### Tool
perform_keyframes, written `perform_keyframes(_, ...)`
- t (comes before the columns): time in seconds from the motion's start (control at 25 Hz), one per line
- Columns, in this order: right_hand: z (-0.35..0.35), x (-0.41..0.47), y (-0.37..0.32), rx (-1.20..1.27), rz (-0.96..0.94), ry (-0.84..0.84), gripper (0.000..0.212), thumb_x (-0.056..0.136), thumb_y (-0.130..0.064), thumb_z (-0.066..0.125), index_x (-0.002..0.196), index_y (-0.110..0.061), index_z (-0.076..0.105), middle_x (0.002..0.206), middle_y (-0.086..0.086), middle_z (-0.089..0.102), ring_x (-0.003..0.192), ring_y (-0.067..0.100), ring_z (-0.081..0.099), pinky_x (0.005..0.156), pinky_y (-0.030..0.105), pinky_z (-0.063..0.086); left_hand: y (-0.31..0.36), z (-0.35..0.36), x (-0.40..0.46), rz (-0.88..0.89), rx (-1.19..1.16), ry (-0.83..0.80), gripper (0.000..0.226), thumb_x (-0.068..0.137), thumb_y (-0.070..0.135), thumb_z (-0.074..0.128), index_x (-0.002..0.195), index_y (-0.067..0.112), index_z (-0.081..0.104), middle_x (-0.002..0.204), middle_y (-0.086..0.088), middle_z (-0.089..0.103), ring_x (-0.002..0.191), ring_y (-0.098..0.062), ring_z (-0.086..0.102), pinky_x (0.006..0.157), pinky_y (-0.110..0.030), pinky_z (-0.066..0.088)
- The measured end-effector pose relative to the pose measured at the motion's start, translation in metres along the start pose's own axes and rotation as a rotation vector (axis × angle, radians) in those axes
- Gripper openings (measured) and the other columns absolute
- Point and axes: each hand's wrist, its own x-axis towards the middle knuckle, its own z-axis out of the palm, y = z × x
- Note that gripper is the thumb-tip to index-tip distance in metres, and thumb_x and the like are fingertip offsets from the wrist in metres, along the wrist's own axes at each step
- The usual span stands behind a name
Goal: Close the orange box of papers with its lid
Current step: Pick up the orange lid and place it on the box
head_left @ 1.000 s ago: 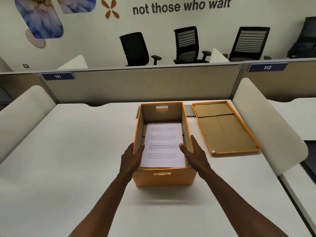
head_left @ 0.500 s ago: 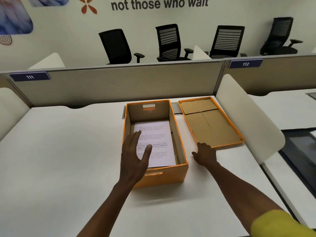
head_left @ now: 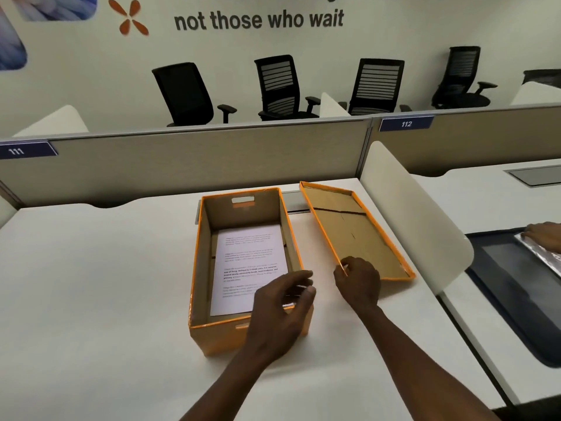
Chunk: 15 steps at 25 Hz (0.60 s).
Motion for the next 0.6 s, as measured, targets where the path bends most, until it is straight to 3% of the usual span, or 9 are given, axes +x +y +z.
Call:
perform_keyframes(0.08,-0.016,-0.006,0.000,0.123,-0.044,0.099,0.012,0.083,-0.022,0.073,0.089,-0.013,0.078,0.076,0.004,0.073,0.068,0.024,0.066,0.059,0.026,0.043,0.011,0.031,0.019,-0.072,-0.037,-0.047,0.035,0.094,0.033,0.067,0.129,0.030,0.067,0.120,0.010,0.075,0.107,-0.003,0.072,0.087,-0.015,0.058)
perform_keyframes(0.16,-0.029,-0.018,0.000,0.218,-0.057,0.160,0.007,0.083,-0.021,0.074,0.085,-0.015,0.076,0.070,0.000,0.069,0.062,0.019,0.062,0.055,0.024,0.041,0.017,0.061,0.048,-0.218,-0.066,-0.034,0.048,0.098,0.032,0.064,0.145,0.026,0.054,0.144,0.002,0.063,0.127,-0.012,0.063,0.095,-0.011,0.051)
perform_keyframes(0.28,-0.041,-0.045,0.001,0.346,-0.042,0.194,0.007,0.084,-0.021,0.077,0.087,-0.015,0.076,0.070,-0.005,0.068,0.059,0.005,0.057,0.054,0.017,0.041,0.018,0.095,0.091,-0.508,-0.093,-0.033,0.071,0.101,0.037,0.057,0.162,0.023,0.022,0.164,-0.005,0.037,0.148,-0.028,0.042,0.107,-0.034,0.045)
perform_keyframes(0.36,-0.048,-0.062,0.003,0.398,-0.063,0.157,0.009,0.084,-0.022,0.078,0.091,-0.016,0.075,0.072,-0.008,0.067,0.061,0.000,0.057,0.056,0.010,0.041,0.010,0.110,0.107,-0.650,-0.127,-0.059,0.073,0.100,0.041,0.058,0.159,0.015,0.024,0.159,-0.013,0.042,0.139,-0.036,0.049,0.104,-0.038,0.049)
perform_keyframes(0.48,-0.061,-0.077,0.008,0.470,-0.095,0.012,0.016,0.084,-0.025,0.079,0.097,-0.016,0.077,0.074,-0.011,0.068,0.065,0.004,0.064,0.061,0.008,0.048,-0.007,0.117,0.116,-0.700,-0.152,-0.017,0.051,0.099,0.027,0.060,0.145,0.009,0.047,0.129,-0.012,0.060,0.114,-0.035,0.062,0.096,-0.051,0.058)
perform_keyframes(0.6,-0.088,-0.065,0.018,0.603,0.020,0.012,0.024,0.085,-0.026,0.078,0.107,-0.017,0.076,0.085,-0.009,0.073,0.084,-0.001,0.067,0.070,0.012,0.056,-0.012,0.111,0.111,-0.643,-0.196,-0.004,0.048,0.098,0.021,0.062,0.145,0.017,0.051,0.131,-0.010,0.064,0.118,-0.034,0.063,0.097,-0.053,0.058)
